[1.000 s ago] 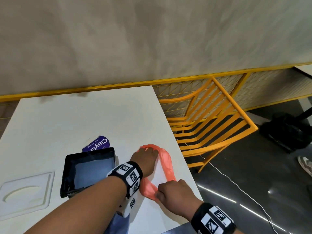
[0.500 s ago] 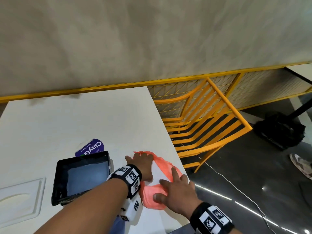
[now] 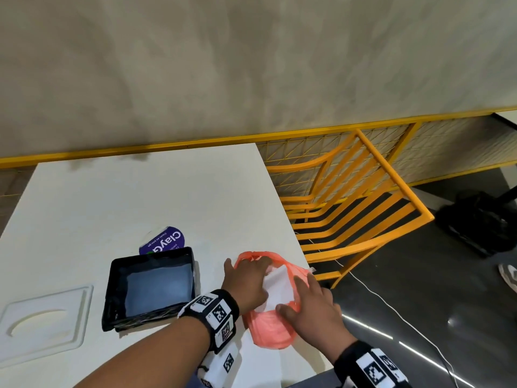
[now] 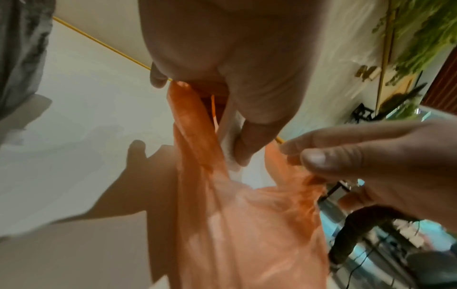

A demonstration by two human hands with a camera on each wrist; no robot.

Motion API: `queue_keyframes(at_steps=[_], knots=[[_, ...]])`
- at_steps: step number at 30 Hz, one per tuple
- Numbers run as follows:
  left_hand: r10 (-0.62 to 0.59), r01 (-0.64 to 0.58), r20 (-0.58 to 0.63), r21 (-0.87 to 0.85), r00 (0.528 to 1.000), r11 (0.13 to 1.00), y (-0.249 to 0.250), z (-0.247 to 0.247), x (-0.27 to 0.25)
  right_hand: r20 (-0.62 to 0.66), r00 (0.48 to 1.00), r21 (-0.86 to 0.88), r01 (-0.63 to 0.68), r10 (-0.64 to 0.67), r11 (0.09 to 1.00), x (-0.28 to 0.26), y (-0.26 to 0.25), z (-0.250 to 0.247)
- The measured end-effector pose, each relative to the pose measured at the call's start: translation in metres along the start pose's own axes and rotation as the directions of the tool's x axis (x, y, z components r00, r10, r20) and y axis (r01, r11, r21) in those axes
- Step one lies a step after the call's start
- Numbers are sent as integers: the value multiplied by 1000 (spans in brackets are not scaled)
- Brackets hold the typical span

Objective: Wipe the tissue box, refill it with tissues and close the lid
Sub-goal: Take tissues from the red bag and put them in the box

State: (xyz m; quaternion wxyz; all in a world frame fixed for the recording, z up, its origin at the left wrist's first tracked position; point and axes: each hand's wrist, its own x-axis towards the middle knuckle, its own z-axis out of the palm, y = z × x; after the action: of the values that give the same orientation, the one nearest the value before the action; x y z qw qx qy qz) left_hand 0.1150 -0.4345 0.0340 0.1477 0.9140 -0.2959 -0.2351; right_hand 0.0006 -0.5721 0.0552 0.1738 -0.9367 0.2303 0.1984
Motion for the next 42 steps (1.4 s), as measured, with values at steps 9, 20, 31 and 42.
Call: queue_keyframes(at_steps=[9,20,31,42], knots=[[81,-116,-125,-303,989,946,-2,-29,-38,-5,999,203,38,-38,979,-11,14,-20],[-131,-144,-198,-931,972,334,-17,-98,-88,-52,988,455,150,-142,878,-26,4,-46],[-283,-80,-115,-988,952,132,-57,-98,-136,91,879,993,-117,-468,-26,-41,-98,-62],[-417,91,0,-976,909,200,-156,-82,-173,252,897,954,-167,-363,251,-10,-183,-4]])
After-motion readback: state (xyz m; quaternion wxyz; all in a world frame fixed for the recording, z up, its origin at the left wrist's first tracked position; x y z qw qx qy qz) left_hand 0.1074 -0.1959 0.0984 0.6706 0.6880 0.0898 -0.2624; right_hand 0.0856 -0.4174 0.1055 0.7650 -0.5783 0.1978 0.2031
